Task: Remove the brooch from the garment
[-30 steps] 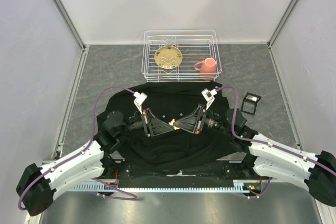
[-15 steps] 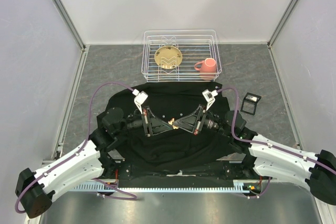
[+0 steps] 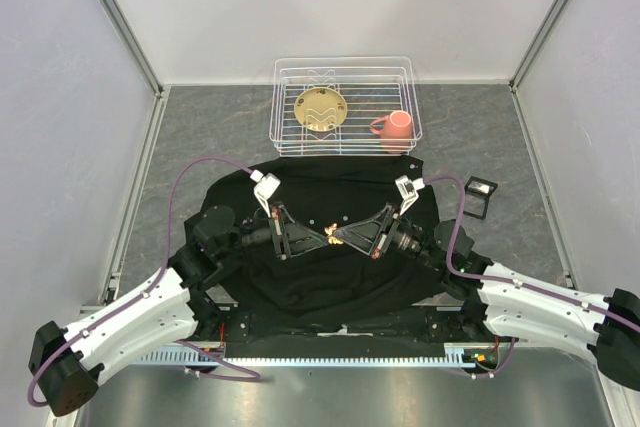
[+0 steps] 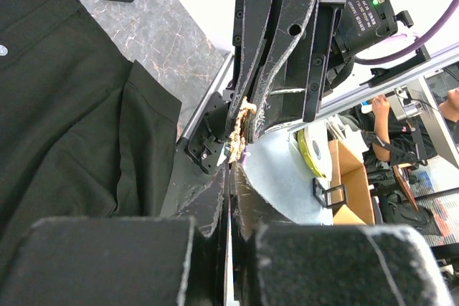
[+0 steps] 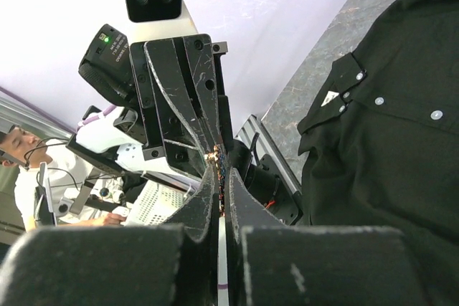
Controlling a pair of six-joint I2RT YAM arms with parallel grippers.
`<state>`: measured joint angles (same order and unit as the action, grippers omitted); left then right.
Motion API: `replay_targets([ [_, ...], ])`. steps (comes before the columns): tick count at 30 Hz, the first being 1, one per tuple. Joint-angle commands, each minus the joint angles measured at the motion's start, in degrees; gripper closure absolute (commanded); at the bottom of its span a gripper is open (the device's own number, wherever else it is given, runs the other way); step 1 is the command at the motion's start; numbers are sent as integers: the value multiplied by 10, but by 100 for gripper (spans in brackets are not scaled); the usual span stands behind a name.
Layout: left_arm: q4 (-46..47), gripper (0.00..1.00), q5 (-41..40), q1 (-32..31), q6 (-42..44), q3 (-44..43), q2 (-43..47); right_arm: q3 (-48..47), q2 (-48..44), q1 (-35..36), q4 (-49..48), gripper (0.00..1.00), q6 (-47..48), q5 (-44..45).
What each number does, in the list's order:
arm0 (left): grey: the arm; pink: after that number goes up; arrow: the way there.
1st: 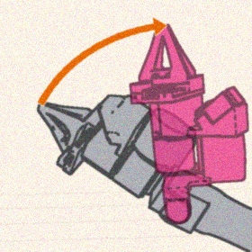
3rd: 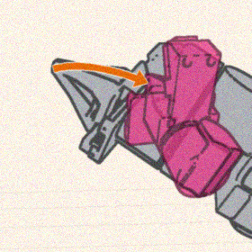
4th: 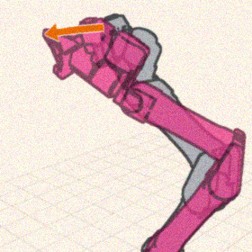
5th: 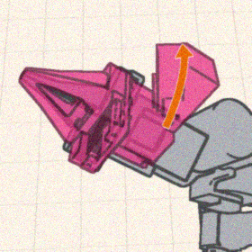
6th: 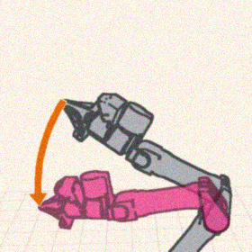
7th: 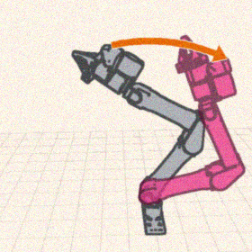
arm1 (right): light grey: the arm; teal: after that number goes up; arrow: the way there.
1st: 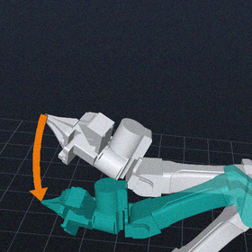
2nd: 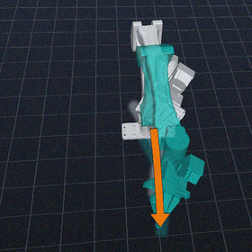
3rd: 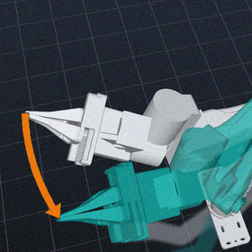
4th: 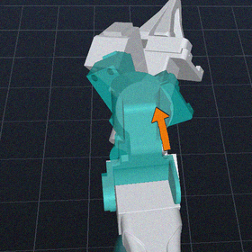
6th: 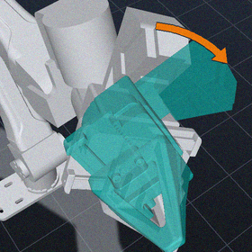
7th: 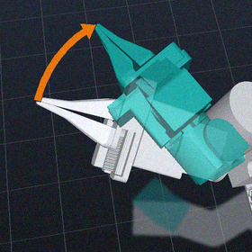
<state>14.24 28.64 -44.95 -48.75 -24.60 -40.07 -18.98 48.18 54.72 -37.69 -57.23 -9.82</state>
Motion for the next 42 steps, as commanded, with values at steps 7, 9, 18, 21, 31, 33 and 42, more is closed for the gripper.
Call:
replay_targets([
  [7,63,59,27,1,-30,20,48,7,-14,1,-60,100,35,-49],
  [9,75,56,36,1,-35,24,54,5,-18,1,-61,100,43,-65],
  [18,125,53,54,1,-66,25,27,-15,-5,0,-89,100,51,-146],
  [21,130,57,58,2,-69,20,19,-15,2,1,-100,100,46,-153],
  [31,160,78,88,1,-78,23,-9,-11,20,1,-124,100,43,-138],
  [33,160,85,91,1,-72,25,-6,-10,17,2,-121,99,43,-127],
  [42,134,98,62,1,-50,32,23,5,-27,1,-46,90,56,-42],
])
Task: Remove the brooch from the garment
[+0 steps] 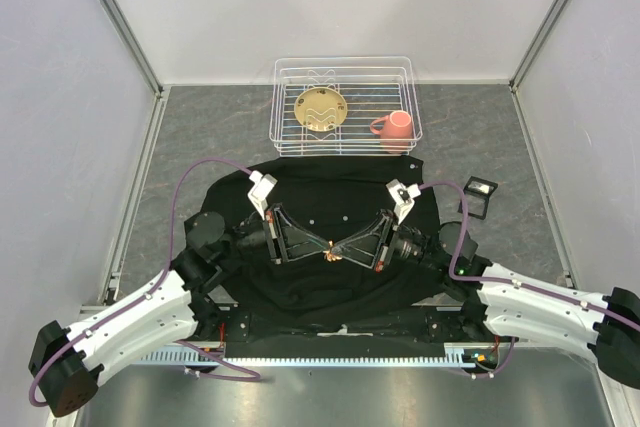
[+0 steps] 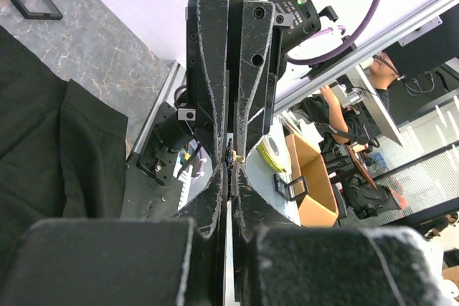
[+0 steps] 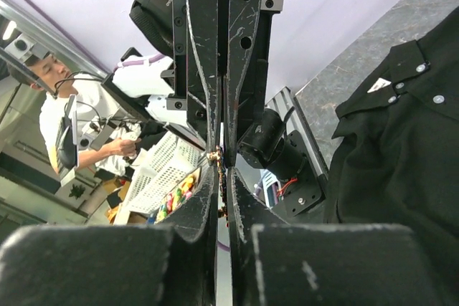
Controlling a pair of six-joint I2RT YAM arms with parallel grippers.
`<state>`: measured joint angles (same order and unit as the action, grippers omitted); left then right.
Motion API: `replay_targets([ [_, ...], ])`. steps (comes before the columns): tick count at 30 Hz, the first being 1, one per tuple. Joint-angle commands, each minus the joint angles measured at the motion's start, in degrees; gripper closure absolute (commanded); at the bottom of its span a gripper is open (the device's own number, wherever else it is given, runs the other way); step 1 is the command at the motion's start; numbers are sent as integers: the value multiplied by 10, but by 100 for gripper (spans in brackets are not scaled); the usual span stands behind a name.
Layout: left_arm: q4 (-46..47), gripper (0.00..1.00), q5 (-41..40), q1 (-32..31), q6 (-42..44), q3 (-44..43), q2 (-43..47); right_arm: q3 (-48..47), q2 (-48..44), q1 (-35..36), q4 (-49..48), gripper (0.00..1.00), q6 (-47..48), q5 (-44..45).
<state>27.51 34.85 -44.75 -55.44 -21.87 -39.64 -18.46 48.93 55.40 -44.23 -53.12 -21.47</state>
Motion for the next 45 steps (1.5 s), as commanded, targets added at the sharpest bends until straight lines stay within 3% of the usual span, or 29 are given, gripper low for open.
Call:
replay_targets([
  [1,1,98,0,-1,17,5,17,4,-46,-5,27,88,12,87],
  [5,7,98,-7,-1,15,8,11,22,-62,-3,18,84,1,125],
  [12,16,98,-10,-1,6,9,4,19,-44,0,-6,73,-1,101],
  [14,11,98,-20,-1,4,11,7,21,-50,0,-2,66,2,100],
  [17,-14,98,-31,-1,12,9,18,22,-78,0,27,51,10,112],
  [23,-66,98,-54,-1,7,-5,20,15,-140,1,120,39,43,125],
  [25,-131,98,-79,0,-3,-29,9,-2,-148,0,176,35,86,116],
  [29,-268,98,-126,0,-47,-85,-17,-66,-111,16,309,35,219,91],
  [33,-392,98,-180,0,-73,-144,-26,-103,-82,90,373,33,372,214],
  [38,-565,98,-268,0,-129,-199,-33,-110,-41,153,320,39,497,324],
  [45,-745,98,-331,0,-191,-271,-73,-155,53,204,255,52,588,305],
])
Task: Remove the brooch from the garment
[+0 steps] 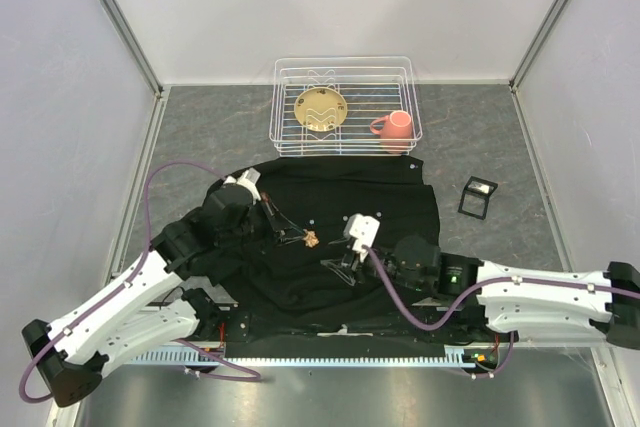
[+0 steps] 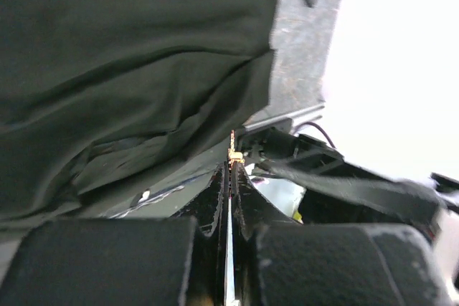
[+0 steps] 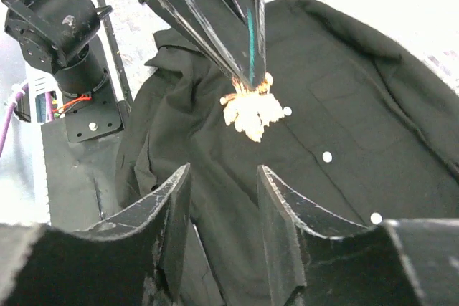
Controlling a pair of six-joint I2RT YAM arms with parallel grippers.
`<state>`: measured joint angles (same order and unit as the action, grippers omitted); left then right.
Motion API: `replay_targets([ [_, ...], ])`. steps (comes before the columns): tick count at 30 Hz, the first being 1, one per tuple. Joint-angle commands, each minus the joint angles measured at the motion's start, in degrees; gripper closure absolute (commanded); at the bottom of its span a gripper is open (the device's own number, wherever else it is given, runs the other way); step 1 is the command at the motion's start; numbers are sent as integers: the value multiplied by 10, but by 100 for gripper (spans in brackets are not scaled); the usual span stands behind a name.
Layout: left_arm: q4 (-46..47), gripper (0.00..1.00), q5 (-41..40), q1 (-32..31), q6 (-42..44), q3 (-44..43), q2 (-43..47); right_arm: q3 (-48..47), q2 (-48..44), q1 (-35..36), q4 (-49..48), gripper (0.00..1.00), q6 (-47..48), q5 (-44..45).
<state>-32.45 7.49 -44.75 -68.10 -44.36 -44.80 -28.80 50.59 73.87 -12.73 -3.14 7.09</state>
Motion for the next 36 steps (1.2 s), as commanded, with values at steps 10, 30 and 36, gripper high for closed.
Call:
replay_targets([
  [10,-195,98,-66,0,-115,-42,-21,-131,161,58,-57,58,153,6],
  [30,-202,98,-57,0,-125,-53,-15,-134,219,94,-69,64,155,107],
  [36,-202,98,-57,0,-131,-54,-17,-129,222,95,-73,62,154,111],
])
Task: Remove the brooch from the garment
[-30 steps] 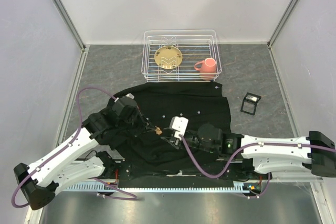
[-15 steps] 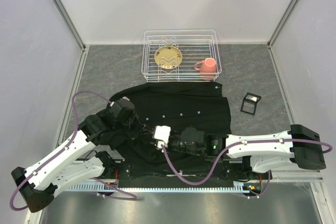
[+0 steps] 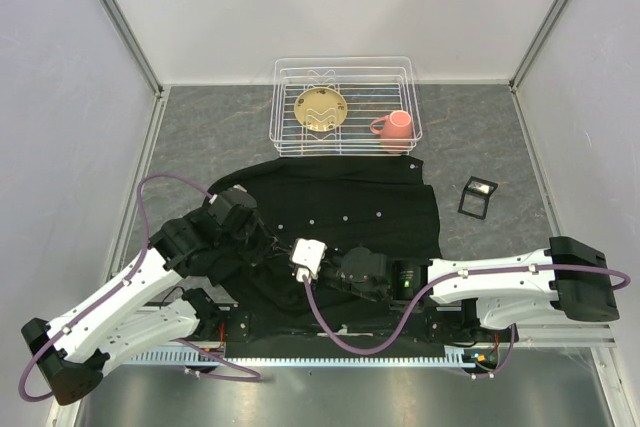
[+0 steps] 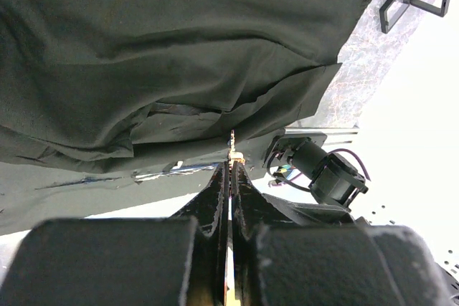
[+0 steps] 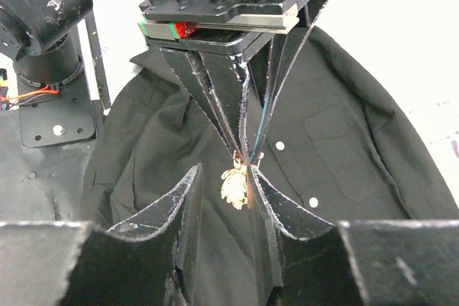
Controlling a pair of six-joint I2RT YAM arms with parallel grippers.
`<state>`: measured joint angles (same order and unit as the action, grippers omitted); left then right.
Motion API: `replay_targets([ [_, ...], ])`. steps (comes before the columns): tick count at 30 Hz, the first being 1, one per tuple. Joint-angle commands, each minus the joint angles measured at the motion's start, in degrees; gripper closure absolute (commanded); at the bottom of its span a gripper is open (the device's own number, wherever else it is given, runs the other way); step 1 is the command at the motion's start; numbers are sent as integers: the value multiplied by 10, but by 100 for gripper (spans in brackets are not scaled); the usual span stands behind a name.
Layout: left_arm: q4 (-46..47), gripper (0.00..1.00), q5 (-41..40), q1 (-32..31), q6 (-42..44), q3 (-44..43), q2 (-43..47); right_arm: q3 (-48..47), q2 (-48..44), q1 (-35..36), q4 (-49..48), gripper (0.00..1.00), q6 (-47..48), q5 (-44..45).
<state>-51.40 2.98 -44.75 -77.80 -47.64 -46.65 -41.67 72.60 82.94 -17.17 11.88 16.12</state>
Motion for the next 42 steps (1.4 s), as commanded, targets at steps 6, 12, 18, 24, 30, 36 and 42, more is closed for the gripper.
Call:
replay_targets([
  [6,-14,98,-4,0,-35,-37,-5,-2,8,6,-30,64,7,27],
  [12,-15,98,-3,0,-39,-39,0,-1,12,6,-32,64,5,28],
  [18,-14,98,2,1,-43,-32,1,-2,18,6,-38,70,0,41],
  [24,-16,98,2,0,-45,-33,0,-6,32,6,-45,80,-5,59],
  [30,-15,98,2,0,-42,-35,1,-12,47,9,-43,99,-16,90],
  [36,-6,98,-2,0,-38,-26,8,28,26,9,-91,100,-53,131],
  [42,17,70,-17,1,-25,-14,32,62,9,8,-126,100,-91,137],
])
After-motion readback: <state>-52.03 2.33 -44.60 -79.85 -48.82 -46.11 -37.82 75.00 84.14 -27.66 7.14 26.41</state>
